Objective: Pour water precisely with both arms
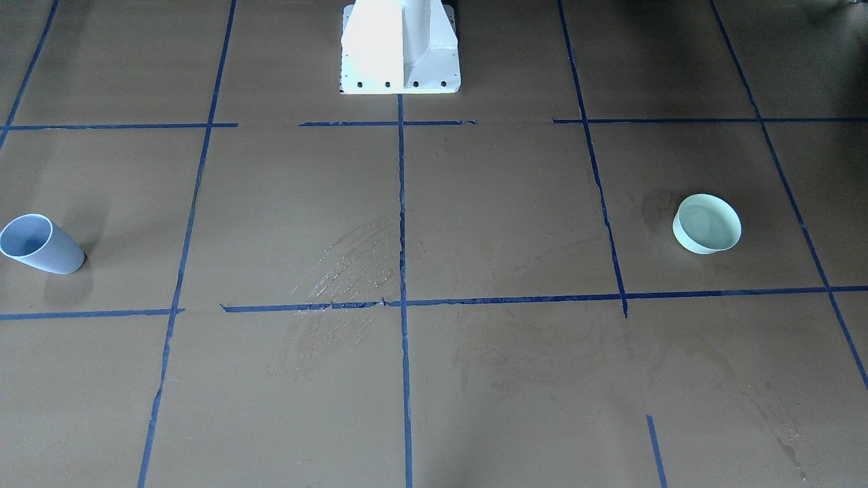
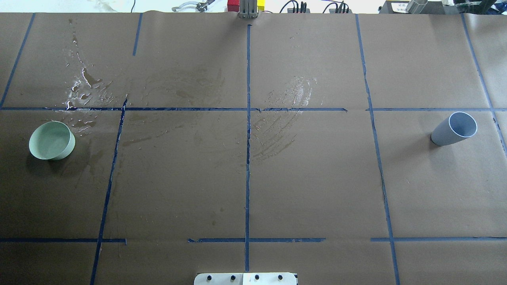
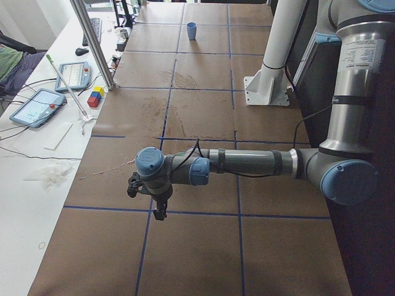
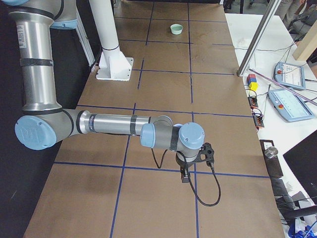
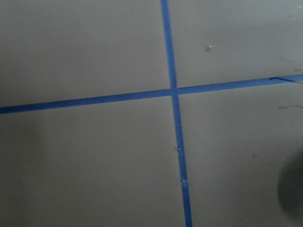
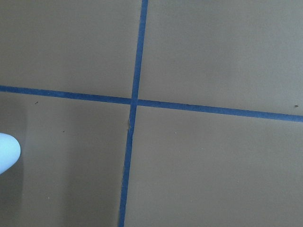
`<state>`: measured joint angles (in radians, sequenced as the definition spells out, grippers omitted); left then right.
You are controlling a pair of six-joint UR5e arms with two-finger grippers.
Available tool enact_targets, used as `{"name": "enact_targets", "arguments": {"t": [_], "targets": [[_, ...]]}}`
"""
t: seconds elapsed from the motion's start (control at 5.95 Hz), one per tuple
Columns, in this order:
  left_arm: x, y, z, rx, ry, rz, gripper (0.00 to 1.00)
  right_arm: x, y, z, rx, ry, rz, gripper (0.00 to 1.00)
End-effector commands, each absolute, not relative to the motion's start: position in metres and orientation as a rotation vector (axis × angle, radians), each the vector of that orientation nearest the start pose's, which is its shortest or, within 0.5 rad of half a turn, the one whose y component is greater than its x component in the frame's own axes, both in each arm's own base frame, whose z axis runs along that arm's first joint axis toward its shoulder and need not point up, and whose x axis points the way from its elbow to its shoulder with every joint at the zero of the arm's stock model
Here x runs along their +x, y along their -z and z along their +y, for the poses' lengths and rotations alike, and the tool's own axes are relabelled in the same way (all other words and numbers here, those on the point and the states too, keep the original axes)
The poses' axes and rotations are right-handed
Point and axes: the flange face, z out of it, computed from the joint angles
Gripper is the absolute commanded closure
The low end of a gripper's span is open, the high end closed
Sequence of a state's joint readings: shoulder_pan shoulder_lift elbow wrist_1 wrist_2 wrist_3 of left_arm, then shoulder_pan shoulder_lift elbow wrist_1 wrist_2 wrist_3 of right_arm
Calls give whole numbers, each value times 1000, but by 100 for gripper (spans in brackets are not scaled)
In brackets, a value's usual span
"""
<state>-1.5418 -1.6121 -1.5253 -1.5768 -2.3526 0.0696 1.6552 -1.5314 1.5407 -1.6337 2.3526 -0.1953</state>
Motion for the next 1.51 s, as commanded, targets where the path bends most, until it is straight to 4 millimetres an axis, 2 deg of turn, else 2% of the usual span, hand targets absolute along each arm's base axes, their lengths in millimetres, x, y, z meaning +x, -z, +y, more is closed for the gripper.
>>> {"name": "enact_targets", "arguments": {"t": [0.0, 0.5, 0.84, 1.34], "targets": [[-55, -647, -515, 37, -90, 779, 0, 105, -660, -497, 59, 88, -780, 0], [-56, -668, -491, 21, -86, 779, 0, 104, -663, -497, 46, 76, -785, 0], [-56, -667, -488, 24, -87, 779, 0, 94, -663, -499, 37, 94, -787, 0], [-52, -668, -488, 17, -90, 779, 0, 93, -663, -499, 37, 96, -784, 0]]}}
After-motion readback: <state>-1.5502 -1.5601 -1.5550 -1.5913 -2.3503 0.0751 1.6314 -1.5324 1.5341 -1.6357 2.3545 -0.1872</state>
